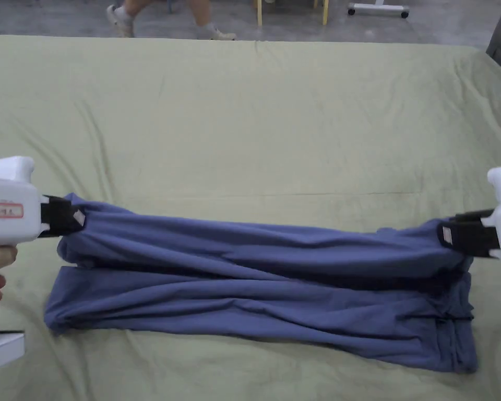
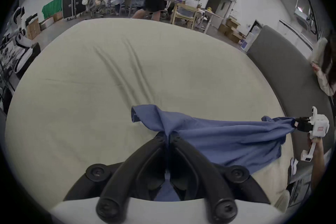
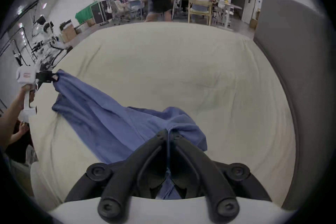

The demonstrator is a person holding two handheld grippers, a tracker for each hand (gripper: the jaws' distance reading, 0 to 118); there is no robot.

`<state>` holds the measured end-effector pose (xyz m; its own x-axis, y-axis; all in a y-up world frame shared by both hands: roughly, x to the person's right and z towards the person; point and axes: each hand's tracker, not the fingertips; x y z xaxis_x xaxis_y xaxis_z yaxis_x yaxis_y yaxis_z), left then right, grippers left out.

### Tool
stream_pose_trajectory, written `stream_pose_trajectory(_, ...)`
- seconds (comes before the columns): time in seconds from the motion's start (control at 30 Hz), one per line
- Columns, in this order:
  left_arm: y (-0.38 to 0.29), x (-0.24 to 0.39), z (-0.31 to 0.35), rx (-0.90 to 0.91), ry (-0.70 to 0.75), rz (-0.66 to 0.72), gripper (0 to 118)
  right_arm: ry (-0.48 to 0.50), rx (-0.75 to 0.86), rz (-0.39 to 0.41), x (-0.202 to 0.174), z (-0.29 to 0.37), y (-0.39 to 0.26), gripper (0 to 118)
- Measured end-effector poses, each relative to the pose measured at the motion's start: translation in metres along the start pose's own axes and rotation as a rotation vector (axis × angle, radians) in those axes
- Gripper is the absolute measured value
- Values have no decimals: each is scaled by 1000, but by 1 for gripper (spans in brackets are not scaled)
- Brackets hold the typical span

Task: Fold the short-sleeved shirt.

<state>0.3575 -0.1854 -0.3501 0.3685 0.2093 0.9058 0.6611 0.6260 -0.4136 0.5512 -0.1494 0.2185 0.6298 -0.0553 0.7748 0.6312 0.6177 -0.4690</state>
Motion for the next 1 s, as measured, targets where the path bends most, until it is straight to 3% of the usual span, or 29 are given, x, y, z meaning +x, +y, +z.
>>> stream_pose_trajectory(0.13, -33, -11, 4, -50, -24, -45, 0, -14, -84, 7, -7, -5, -40, 4)
stream_pose_trajectory(0.2, -50, -16, 1, -85, -36, -75, 0, -4, -129, -40, -7, -13, -62, 4)
stream_pose_trajectory(0.33, -75, -28, -1, -96, -57, -6, 0, -20, -170, -60, -8, -24, -91, 4)
stream_pose_trajectory(0.53, -92, -34, -16, -166, -41, -18, 0, -51, -220, -87, 2, -51, -102, 4)
stream_pose_trajectory(0.6, -96, -35, -23, -177, -27, -27, 0, -76, -223, -48, -1, -59, -102, 4)
stream_pose_trajectory(0.8, -98, -20, -23, -156, 15, -23, 1, -84, -217, -37, 4, -66, -105, 5)
stream_pose_trajectory(0.83, -97, -16, -20, -151, 27, -26, 15, -82, -214, -33, 5, -64, -103, 11)
stream_pose_trajectory(0.87, -94, -11, -14, -144, 25, -16, 47, -82, -213, -33, 1, -54, -99, 24)
stream_pose_trajectory(0.9, -91, -7, -5, -122, 15, -6, 89, -74, -182, -52, 0, -43, -95, 52)
stream_pose_trajectory(0.93, -88, -1, 5, -91, 7, 19, 118, -55, -133, -79, -2, -31, -89, 105)
stream_pose_trajectory(0.97, -86, 4, 16, -35, 10, 27, 118, -79, -97, -98, -5, -22, -85, 118)
stream_pose_trajectory(1.0, -80, 6, 35, 75, -26, 52, 118, -87, -28, -82, -11, 1, -79, 118)
